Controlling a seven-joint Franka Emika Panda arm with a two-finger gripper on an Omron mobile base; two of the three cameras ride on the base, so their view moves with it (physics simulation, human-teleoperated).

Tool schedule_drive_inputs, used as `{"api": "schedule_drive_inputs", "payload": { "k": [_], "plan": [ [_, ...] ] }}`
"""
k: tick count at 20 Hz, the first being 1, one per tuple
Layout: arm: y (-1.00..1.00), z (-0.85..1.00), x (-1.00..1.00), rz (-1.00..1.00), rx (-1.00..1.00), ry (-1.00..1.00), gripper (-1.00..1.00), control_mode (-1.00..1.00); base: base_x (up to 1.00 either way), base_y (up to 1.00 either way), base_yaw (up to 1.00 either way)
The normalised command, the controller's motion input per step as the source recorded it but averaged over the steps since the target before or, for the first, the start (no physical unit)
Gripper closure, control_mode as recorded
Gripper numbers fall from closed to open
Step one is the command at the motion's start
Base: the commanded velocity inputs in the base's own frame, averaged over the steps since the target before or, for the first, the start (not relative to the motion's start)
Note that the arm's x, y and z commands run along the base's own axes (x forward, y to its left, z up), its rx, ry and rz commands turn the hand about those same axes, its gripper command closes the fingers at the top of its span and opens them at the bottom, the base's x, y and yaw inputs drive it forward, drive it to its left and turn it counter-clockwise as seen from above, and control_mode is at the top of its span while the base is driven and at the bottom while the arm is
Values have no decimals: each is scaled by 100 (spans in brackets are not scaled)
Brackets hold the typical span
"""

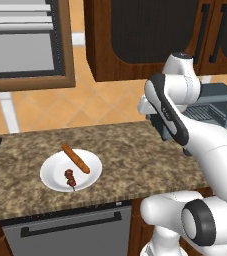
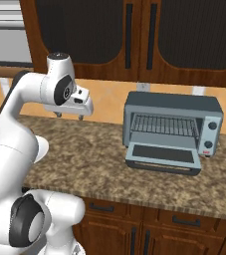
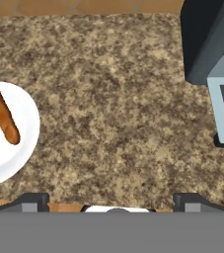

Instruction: Pick up the kebab skewer and baguette bread, and place them inside the toaster oven. Close the toaster oven door and start by setting the timer.

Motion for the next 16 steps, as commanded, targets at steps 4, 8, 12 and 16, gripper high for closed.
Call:
{"api": "schedule_drive_inputs", "payload": {
  "k": [4, 8, 12, 16],
  "plan": [
    [0, 0, 0, 0, 0, 0, -100, -100, 0, 0, 0],
    [-3, -2, -14, 0, 0, 0, -100, -100, 0, 0, 0],
    [-45, -20, -46, 13, 8, -31, -100, -100, 0, 0, 0],
    [-85, -33, -3, 29, 2, -39, -100, -100, 0, 0, 0]
  ]
}}
